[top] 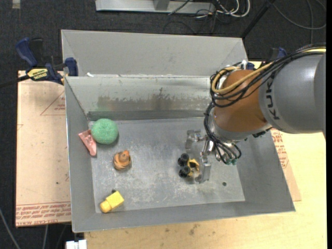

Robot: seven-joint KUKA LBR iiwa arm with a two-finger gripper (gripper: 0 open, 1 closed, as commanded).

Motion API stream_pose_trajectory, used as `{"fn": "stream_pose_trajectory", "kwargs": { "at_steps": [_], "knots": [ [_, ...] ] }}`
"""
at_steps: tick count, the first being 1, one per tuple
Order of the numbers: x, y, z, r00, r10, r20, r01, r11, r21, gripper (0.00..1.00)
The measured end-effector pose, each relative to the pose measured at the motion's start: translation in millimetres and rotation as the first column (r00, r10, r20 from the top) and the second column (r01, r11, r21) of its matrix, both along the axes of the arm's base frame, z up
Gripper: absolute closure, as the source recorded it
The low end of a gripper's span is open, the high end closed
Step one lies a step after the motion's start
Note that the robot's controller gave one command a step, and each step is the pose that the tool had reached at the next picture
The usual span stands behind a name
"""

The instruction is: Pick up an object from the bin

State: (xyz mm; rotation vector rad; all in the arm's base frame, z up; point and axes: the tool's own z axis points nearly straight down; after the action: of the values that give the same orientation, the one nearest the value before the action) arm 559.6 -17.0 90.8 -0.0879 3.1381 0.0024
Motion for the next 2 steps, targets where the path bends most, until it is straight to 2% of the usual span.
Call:
{"fn": "stream_pose_trajectory", "kwargs": {
  "at_steps": [1, 2],
  "knots": [
    [15.4, 15.8, -21.2, 0.987, 0.163, 0.001, -0.163, 0.987, 0.000, 1.00],
    [15.4, 15.6, -21.2, 0.987, 0.162, 0.001, -0.162, 0.987, 0.000, 1.00]
  ]
}}
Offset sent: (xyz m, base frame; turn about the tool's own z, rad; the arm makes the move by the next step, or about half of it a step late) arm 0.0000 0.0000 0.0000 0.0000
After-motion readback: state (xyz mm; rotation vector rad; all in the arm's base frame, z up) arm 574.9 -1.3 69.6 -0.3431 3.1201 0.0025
